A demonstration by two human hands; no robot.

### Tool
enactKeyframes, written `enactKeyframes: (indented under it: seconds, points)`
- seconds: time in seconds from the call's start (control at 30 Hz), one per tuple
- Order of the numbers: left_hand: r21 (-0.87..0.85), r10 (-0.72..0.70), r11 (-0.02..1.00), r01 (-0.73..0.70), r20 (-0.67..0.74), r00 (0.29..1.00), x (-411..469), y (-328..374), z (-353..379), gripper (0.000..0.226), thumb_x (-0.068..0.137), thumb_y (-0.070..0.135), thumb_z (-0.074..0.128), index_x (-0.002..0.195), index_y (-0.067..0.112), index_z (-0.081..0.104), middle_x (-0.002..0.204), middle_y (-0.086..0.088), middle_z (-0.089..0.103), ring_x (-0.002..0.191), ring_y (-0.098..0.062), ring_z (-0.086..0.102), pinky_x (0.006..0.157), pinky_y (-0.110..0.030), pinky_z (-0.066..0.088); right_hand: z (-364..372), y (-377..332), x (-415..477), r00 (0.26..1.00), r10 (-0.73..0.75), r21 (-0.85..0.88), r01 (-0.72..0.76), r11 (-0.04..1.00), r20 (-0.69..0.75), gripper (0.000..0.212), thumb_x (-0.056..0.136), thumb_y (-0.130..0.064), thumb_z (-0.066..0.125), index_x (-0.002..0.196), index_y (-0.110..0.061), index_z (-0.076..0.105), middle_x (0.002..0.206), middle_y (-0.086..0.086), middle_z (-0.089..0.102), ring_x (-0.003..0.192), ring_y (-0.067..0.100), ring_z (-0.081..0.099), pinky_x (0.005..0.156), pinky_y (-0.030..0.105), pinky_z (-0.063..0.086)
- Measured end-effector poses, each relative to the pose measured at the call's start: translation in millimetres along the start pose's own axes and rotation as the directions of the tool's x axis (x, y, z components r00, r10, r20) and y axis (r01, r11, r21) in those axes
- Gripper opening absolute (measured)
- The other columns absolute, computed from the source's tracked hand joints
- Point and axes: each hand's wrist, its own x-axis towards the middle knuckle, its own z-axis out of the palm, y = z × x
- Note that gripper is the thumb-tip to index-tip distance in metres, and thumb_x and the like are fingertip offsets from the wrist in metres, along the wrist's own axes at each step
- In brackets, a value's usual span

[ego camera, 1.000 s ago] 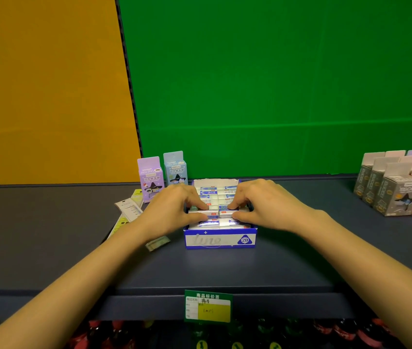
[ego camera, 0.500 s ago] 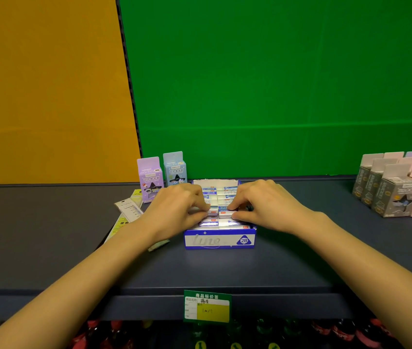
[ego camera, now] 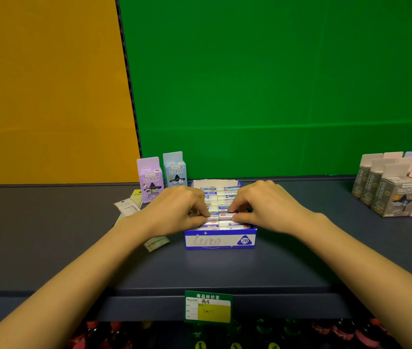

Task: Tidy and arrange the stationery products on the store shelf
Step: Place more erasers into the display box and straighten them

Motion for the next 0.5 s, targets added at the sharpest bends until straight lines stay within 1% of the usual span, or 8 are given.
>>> enactKeyframes:
  seconds: [0.1, 0.17, 0.2, 0.23, 0.3, 0.37, 0.5]
  points:
    - [-0.025, 0.012, 1.0, -0.012, 0.016, 1.0, 0.7, -3.8, 0.1, 0.023, 0.085, 0.033, 0.06, 0.101, 0.023, 0.072, 0.098, 0.004, 0.066, 0.081, -0.005, 0.053, 0.066, -0.026, 0.047, 0.5, 0.6, -0.1, 1.0, -0.021, -0.006, 0.021, 1.0, 0.0, 0.025, 0.085, -0.041, 0.058, 0.106, -0.031, 0.068, 0.108, -0.012, 0.068, 0.097, 0.011, 0.06, 0.069, 0.024, 0.037]
    - [-0.064, 0.021, 0.998, -0.019, 0.025, 0.999, -1.0, -7.4, 0.1, 0.027, 0.085, 0.039, 0.057, 0.1, 0.022, 0.073, 0.099, 0.004, 0.066, 0.085, -0.008, 0.057, 0.073, -0.034, 0.051, 1.2, 1.9, -2.1, 0.999, -0.036, -0.011, 0.036, 0.999, -0.013, 0.025, 0.087, -0.043, 0.055, 0.105, -0.032, 0.068, 0.109, -0.013, 0.065, 0.099, 0.011, 0.058, 0.069, 0.024, 0.034]
    - [-0.078, 0.025, 0.997, -0.023, 0.025, 0.999, -2.6, -8.9, 0.0, 0.034, 0.084, 0.045, 0.053, 0.098, 0.022, 0.073, 0.099, 0.004, 0.066, 0.086, -0.008, 0.057, 0.074, -0.036, 0.052, 1.6, 2.7, -3.6, 0.999, -0.044, -0.011, 0.044, 0.999, -0.025, 0.025, 0.087, -0.043, 0.053, 0.104, -0.032, 0.069, 0.109, -0.014, 0.064, 0.099, 0.012, 0.058, 0.068, 0.024, 0.033]
    - [-0.088, 0.032, 0.996, -0.03, 0.022, 0.999, -4.4, -10.0, -0.3, 0.045, 0.081, 0.052, 0.046, 0.098, 0.021, 0.073, 0.099, 0.005, 0.065, 0.087, -0.007, 0.057, 0.074, -0.035, 0.052, 2.1, 3.4, -5.1, 0.998, -0.053, -0.007, 0.053, 0.999, -0.036, 0.025, 0.088, -0.043, 0.052, 0.103, -0.032, 0.069, 0.109, -0.014, 0.064, 0.098, 0.011, 0.058, 0.068, 0.024, 0.034]
    - [-0.117, 0.042, 0.992, -0.038, 0.027, 0.999, -8.4, -11.4, -0.6, 0.058, 0.077, 0.058, 0.034, 0.1, 0.021, 0.073, 0.102, 0.006, 0.064, 0.09, -0.005, 0.056, 0.076, -0.033, 0.052, 2.3, 3.9, -7.7, 0.997, -0.071, 0.011, 0.071, 0.997, -0.04, 0.026, 0.089, -0.041, 0.05, 0.102, -0.031, 0.07, 0.107, -0.014, 0.064, 0.095, 0.012, 0.059, 0.068, 0.027, 0.041]
    - [-0.135, 0.052, 0.99, -0.046, 0.043, 0.998, -12.4, -11.9, -0.9, 0.06, 0.078, 0.057, 0.031, 0.105, 0.021, 0.071, 0.108, 0.006, 0.062, 0.094, -0.003, 0.054, 0.078, -0.031, 0.051, 2.7, 4.2, -9.0, 0.996, -0.086, 0.021, 0.087, 0.996, -0.035, 0.027, 0.089, -0.04, 0.048, 0.102, -0.03, 0.07, 0.105, -0.013, 0.065, 0.092, 0.013, 0.06, 0.072, 0.032, 0.048]
    - [-0.077, 0.086, 0.994, -0.082, 0.053, 0.995, -17.7, -12.3, 0.2, 0.06, 0.085, 0.054, 0.025, 0.107, 0.02, 0.069, 0.116, 0.006, 0.059, 0.101, -0.005, 0.052, 0.084, -0.031, 0.049, 2.5, 7.1, -8.1, 0.994, -0.108, 0.015, 0.108, 0.994, 0.001, 0.031, 0.09, -0.044, 0.046, 0.102, -0.029, 0.071, 0.106, -0.014, 0.064, 0.091, 0.012, 0.059, 0.072, 0.032, 0.048]
